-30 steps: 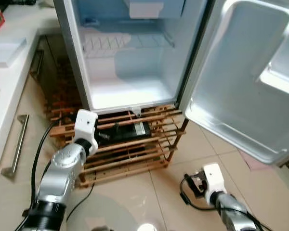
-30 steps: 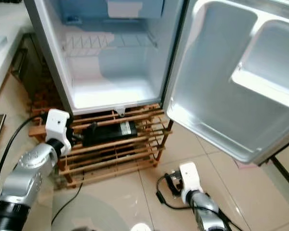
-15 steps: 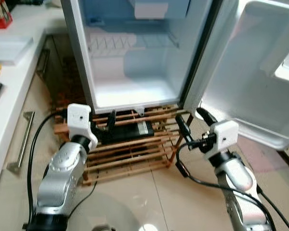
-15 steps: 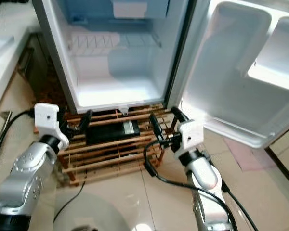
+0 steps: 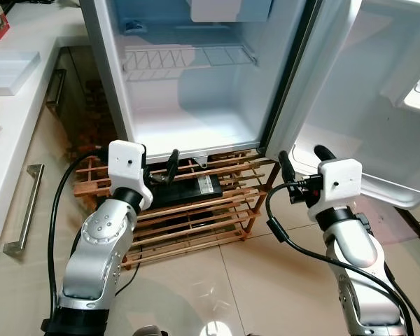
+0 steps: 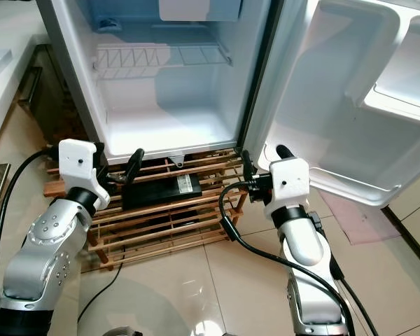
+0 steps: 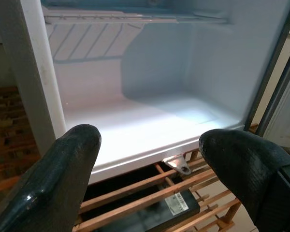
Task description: Restocking fridge
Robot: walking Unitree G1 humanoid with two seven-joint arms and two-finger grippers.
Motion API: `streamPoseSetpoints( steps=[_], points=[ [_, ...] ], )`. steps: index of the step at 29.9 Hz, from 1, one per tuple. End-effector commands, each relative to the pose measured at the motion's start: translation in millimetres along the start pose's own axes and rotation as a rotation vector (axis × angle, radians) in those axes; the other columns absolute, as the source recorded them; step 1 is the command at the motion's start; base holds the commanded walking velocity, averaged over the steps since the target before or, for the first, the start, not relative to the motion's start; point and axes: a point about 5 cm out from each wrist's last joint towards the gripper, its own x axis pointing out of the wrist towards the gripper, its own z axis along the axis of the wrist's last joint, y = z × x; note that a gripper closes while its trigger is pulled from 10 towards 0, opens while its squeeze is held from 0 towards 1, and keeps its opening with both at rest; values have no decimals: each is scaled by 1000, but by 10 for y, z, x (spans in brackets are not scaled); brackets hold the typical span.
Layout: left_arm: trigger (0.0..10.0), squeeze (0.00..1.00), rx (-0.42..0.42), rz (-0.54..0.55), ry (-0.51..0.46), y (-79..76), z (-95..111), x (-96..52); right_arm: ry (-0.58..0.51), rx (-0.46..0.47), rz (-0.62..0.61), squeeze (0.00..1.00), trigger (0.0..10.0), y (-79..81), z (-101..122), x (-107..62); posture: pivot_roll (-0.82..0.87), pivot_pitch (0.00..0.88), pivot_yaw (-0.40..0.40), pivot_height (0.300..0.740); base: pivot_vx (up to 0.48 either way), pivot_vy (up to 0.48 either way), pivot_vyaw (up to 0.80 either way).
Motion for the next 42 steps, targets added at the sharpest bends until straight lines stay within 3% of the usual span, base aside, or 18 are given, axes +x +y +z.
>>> streamPoseSetpoints(
  steps=[1, 10, 28, 30, 33, 42],
  points=[
    [10000, 0, 16, -2, -15, -31, 46, -14, -3, 16, -13, 0, 10000, -11, 37, -14, 4, 25, -69, 740, 0, 0, 0],
    [10000, 0, 36, 7, -20, -55, 63, -1, 5, -39, 37, 0, 10000, 66, 31, -2, 6, 15, -67, 740, 0, -35, 222],
    [10000, 0, 64, -21, -36, -76, 120, 39, 41, -56, 49, 0, 10000, 33, -44, -58, 2, 10, -48, 740, 0, -451, 778],
    [10000, 0, 14, -25, -17, -86, 102, 52, 54, -22, 20, 0, 10000, 13, -60, -63, -3, 13, -44, 740, 0, 0, 0],
    [10000, 0, 4, -19, -28, -83, 125, 67, 71, -14, 7, 0, 10000, 4, -73, -66, -7, 15, -41, 740, 0, 0, 0],
    [10000, 0, 31, 8, -58, -8, 213, 111, 55, 8, 4, 0, 10000, 27, -24, -50, -1, 25, -35, 740, 0, 0, 0]
  ],
)
